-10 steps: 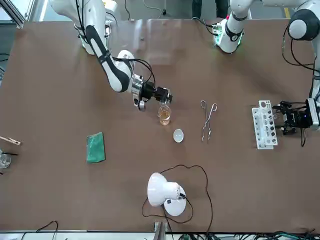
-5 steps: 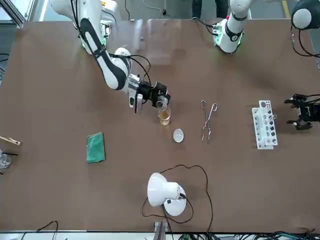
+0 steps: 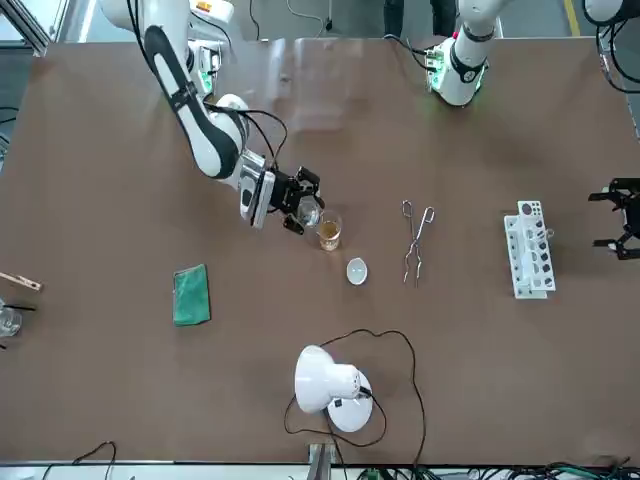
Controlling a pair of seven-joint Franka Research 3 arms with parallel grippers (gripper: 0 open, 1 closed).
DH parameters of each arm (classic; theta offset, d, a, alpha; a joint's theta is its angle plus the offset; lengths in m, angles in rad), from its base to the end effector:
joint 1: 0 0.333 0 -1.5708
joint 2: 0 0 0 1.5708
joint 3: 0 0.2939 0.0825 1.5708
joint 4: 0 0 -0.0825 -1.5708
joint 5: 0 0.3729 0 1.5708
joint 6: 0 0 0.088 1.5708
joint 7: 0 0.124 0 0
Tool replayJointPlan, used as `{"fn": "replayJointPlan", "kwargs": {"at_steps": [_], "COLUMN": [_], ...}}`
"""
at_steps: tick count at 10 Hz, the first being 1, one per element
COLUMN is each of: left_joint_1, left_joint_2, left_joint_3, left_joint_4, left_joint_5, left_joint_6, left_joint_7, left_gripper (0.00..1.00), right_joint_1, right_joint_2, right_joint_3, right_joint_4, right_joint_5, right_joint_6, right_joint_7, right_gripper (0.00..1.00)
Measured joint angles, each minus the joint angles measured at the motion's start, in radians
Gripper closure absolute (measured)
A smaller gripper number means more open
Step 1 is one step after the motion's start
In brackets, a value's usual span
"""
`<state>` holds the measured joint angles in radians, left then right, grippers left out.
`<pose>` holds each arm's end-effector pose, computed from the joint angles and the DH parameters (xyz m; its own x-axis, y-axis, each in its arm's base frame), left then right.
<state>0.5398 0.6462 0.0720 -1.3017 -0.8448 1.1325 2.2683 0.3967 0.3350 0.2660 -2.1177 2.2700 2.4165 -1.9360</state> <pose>0.5665 0.2490 0.3509 -0.0248 -0.4333 0.9009 -0.9901 0.1352 0.0378 0.4505 0.3667 0.2458 0.6970 -0.0491 0.7154 0.6399 -0.4074 -0.6515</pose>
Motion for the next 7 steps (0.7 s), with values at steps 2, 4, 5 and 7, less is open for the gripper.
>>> {"fn": "replayJointPlan", "kwargs": {"at_steps": [2, 4, 5, 7], "left_joint_1": [-0.066, -0.123, -0.154, -0.217], "left_joint_2": [-0.03, -0.065, -0.092, -0.176], "left_joint_3": [0.0, -0.001, -0.001, -0.001], "left_joint_4": [-0.033, -0.1, -0.137, -0.208], "left_joint_5": [0.001, 0.002, 0.002, 0.026], "left_joint_6": [0.07, 0.143, 0.192, 0.293], "left_joint_7": [-0.026, -0.033, -0.053, -0.142], "left_gripper": [0.0, 0.0, 0.0, 0.0], "right_joint_1": [-0.069, -0.158, -0.204, -0.312], "right_joint_2": [-0.018, -0.041, -0.045, -0.046], "right_joint_3": [-0.001, -0.003, -0.003, -0.004], "right_joint_4": [-0.047, -0.11, -0.136, -0.181], "right_joint_5": [-0.067, -0.153, -0.207, -0.349], "right_joint_6": [-0.015, -0.113, -0.163, -0.285], "right_joint_7": [-0.125, -0.208, -0.251, -0.29], "right_gripper": [0.62, 0.62, 0.62, 0.62]}}
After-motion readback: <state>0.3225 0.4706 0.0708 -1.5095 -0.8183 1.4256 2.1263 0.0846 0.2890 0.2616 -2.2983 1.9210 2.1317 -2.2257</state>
